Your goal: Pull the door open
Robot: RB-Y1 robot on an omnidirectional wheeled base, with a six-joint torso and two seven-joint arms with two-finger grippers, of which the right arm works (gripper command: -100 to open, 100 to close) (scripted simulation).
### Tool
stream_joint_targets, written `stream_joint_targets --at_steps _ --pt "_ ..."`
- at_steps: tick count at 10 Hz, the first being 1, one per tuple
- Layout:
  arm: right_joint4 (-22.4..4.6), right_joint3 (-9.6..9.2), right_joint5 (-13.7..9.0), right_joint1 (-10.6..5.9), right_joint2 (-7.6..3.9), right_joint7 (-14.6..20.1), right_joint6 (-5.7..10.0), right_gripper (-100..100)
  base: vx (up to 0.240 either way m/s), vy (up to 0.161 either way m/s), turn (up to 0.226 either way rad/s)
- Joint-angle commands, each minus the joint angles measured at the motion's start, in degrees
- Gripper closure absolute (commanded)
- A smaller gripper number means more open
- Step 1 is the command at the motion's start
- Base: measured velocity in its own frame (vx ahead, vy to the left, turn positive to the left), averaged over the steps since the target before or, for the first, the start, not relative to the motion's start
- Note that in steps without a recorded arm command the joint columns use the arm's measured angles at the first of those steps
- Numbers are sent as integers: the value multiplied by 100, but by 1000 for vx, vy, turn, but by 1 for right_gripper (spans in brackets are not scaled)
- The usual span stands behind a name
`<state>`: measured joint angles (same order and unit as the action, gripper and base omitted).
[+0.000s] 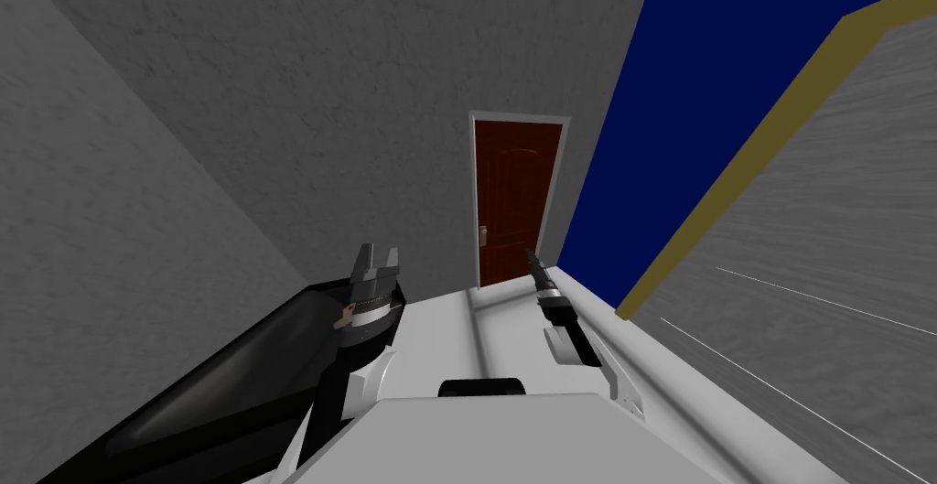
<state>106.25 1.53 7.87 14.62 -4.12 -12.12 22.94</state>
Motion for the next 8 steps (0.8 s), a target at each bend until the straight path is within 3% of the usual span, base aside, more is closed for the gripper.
stream_joint_targets --at_steps 1,8 --pt "-180 13 146 -106 -21 -179 -7 -100 100 8 -4" --pt "-1081 91 776 -603 -101 -921 31 -100 93 10 -5"
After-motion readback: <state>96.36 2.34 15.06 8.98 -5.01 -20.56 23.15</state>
